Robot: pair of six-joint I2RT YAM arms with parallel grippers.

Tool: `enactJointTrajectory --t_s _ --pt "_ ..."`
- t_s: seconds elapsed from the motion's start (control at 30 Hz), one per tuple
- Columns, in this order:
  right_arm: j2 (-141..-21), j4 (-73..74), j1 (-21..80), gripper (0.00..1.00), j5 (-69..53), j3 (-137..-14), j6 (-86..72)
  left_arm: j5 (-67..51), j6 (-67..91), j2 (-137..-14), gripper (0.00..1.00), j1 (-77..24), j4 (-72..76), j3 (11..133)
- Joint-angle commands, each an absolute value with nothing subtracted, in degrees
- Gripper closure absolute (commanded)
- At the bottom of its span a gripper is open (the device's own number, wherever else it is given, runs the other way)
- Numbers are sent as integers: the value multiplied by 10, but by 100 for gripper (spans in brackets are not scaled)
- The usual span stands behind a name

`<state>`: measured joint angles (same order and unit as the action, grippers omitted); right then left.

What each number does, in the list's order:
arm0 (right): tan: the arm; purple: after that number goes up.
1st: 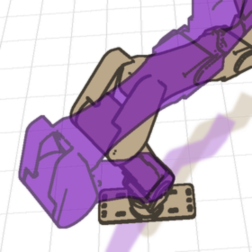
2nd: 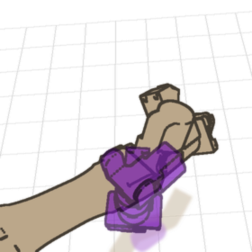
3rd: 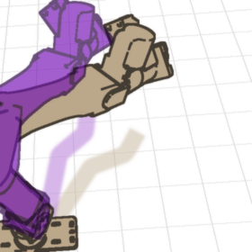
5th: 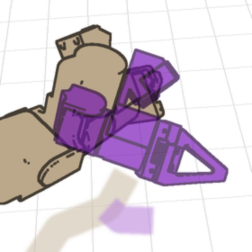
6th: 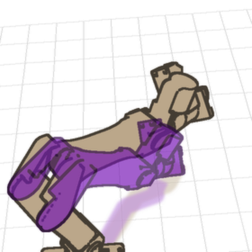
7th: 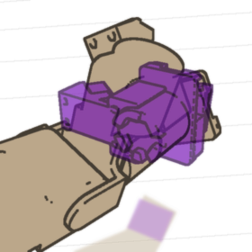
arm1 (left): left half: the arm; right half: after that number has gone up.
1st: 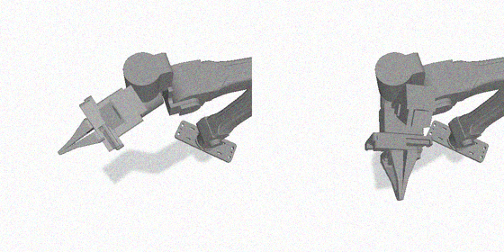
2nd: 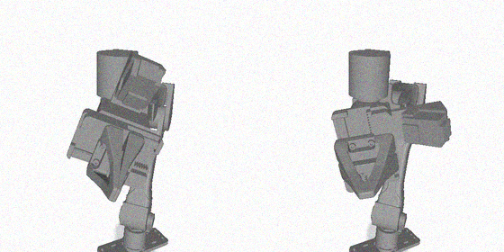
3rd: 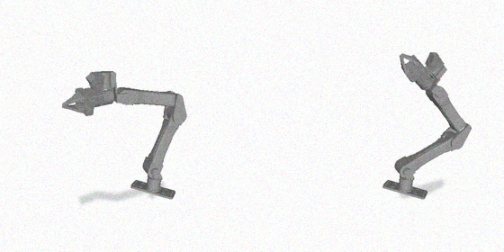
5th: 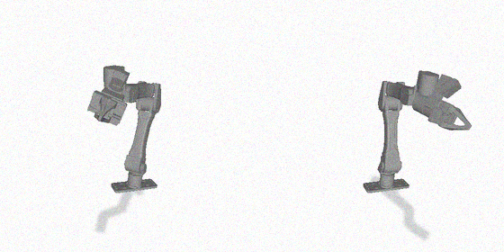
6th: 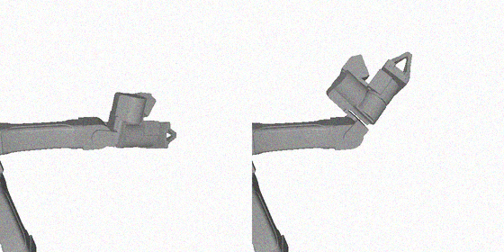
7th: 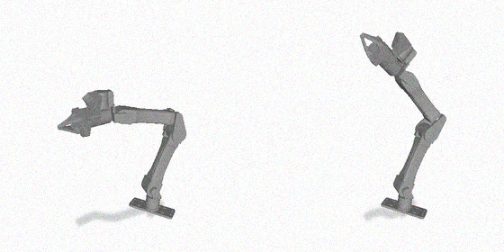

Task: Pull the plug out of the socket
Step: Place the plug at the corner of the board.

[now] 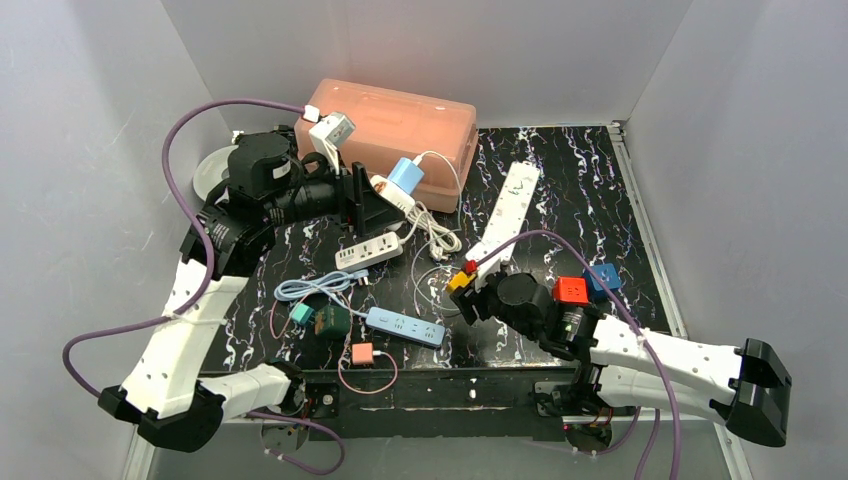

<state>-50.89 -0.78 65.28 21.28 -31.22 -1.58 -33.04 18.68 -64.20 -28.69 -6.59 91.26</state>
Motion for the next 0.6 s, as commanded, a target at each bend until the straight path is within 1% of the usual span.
enactJointTrajectory --t_s 0.0,0.2,0.4,0.57 --pt "-500 -63 649 99 276 -291 -76 -347 163 -630 100 -288 -41 934" --pt "-531 -5 598 99 273 -282 -223 -371 130 -624 100 -288 -53 926" --pt "-541 124 575 99 288 -283 -360 -399 62 -615 100 -288 -85 909" --pt "-559 206 556 99 281 -276 -467 -457 16 -611 100 -287 -122 902"
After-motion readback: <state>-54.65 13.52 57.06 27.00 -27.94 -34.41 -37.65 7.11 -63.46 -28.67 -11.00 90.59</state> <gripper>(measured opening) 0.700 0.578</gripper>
